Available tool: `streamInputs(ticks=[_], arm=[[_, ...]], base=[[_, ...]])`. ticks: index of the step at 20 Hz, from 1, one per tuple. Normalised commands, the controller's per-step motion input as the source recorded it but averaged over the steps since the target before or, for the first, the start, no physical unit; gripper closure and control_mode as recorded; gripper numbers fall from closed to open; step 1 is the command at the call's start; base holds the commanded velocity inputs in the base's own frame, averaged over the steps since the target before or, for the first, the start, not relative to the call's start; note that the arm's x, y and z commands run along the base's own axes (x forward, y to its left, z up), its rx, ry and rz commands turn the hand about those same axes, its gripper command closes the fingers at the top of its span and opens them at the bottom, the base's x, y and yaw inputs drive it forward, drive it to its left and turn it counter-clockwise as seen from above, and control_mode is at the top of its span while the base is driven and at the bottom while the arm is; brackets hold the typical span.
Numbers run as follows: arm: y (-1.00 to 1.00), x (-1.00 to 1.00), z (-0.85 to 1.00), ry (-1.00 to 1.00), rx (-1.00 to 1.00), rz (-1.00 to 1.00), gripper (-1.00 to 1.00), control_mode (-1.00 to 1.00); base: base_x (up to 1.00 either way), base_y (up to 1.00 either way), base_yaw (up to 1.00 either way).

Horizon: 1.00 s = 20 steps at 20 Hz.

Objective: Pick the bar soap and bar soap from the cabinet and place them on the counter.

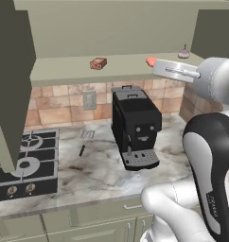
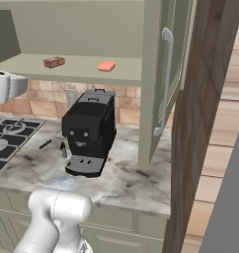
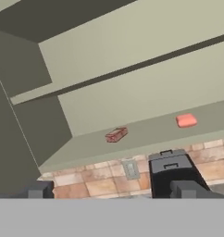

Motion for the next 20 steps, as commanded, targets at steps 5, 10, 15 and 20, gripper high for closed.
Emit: streamInputs(ticks=[5,10,15,20], arm=[[0.00,0.00,0.02,0.10,-0.06,0.00,-1.00,-1.00],[0.00,0.00,-0.01,0.18,-0.10,0.00,-1.00,-1.00],[0.00,0.00,-0.09,0.11,-0.08,0.02,-1.00,-1.00],[0.01,0.00,-0.20,-0.04,-0.03,0.03,-1.00,-1.00]], base=[[0.00,0.00,0.00],[0.00,0.00,0.00],[0.00,0.00,0.00],[0.00,0.00,0.00]])
